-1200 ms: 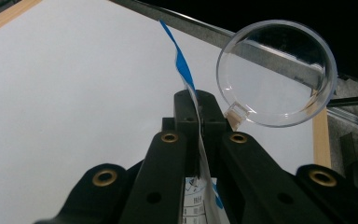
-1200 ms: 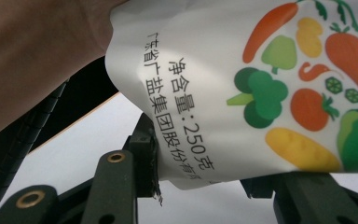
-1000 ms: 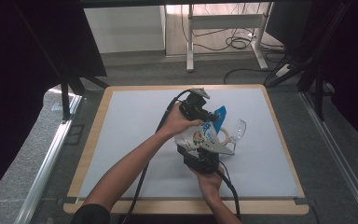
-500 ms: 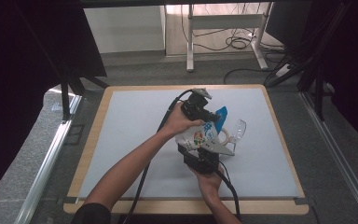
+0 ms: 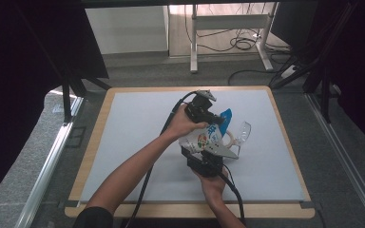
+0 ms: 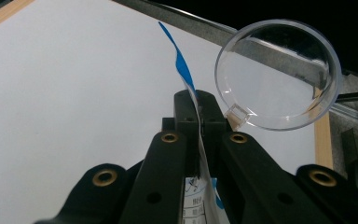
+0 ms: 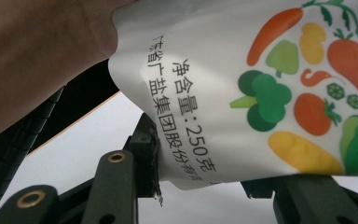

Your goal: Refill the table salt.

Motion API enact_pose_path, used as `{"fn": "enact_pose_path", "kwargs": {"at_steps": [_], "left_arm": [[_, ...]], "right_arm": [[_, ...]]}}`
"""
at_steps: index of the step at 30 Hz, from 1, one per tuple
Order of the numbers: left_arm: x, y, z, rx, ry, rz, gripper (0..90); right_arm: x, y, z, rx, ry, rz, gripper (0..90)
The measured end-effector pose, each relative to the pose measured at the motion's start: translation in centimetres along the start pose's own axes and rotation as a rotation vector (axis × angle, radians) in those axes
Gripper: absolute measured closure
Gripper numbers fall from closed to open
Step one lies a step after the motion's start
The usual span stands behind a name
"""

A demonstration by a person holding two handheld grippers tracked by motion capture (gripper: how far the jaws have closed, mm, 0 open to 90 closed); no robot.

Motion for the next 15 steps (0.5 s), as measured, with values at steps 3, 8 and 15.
{"fn": "enact_pose_path", "kwargs": {"at_steps": [3,8,15], "left_arm": [[-0.02,0.00,0.04,0.001,-0.002,-0.002,89.7],[-0.04,-0.01,0.01,0.003,-0.005,-0.003,89.6],[-0.06,-0.17,0.08,0.007,-0.010,-0.009,89.7]], "right_arm": [[0.04,0.00,-0.02,-0.001,-0.002,-0.001,56.8],[0.03,0.00,-0.04,-0.002,-0.003,-0.002,56.9],[-0.02,-0.05,-0.06,-0.008,-0.006,-0.007,57.1]]}}
Point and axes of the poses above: each handheld gripper's, and its own axes: z roughly backward along the jaws, y roughly out of its underside, x roughly to its left, the point moved 1 cm from there along -z, roughly forward along the jaws, and after that the axes turned 7 degrees about -z, right-handed, at the moved point
